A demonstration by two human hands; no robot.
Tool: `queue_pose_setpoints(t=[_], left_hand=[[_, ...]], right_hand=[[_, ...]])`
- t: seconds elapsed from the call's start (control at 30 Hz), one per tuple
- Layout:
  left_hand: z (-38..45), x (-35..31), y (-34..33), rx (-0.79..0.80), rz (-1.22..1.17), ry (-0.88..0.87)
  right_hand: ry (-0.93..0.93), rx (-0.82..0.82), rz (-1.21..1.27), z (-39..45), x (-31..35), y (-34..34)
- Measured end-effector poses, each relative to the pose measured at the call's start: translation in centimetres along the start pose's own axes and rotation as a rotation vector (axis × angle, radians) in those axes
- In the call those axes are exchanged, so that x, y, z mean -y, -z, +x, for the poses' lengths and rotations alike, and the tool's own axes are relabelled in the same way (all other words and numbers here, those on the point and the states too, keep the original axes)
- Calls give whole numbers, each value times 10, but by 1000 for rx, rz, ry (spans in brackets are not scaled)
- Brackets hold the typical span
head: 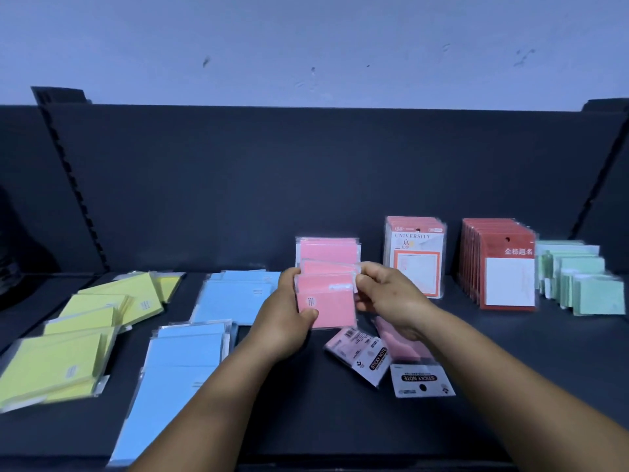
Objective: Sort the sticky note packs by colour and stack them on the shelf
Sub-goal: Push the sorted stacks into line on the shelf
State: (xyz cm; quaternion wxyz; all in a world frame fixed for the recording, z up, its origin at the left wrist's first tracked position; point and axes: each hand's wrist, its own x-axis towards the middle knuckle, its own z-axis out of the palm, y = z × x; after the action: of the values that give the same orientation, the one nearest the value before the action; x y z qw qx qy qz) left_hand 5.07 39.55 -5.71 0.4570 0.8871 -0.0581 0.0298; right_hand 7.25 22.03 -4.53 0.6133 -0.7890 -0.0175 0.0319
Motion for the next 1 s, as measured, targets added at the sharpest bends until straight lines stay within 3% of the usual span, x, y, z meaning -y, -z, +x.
queue_pose_setpoints(t=[0.27, 0.37, 0.47, 0.67, 1.0], left_hand=[[3, -1, -3, -53, 189, 40], [8, -2, -5, -40, 233, 62], [15, -4, -8, 2, 314, 68], [43, -9, -17, -54, 335, 128], [67, -8, -28, -112, 392, 200]], right_hand=[[-90, 144, -18, -4, -6, 9], [-23, 174, -284, -7, -7, 4], [31, 23, -529, -4, -1, -4], [-19, -185, -608, 22, 2, -15], [-110, -257, -665, 44, 5, -22]])
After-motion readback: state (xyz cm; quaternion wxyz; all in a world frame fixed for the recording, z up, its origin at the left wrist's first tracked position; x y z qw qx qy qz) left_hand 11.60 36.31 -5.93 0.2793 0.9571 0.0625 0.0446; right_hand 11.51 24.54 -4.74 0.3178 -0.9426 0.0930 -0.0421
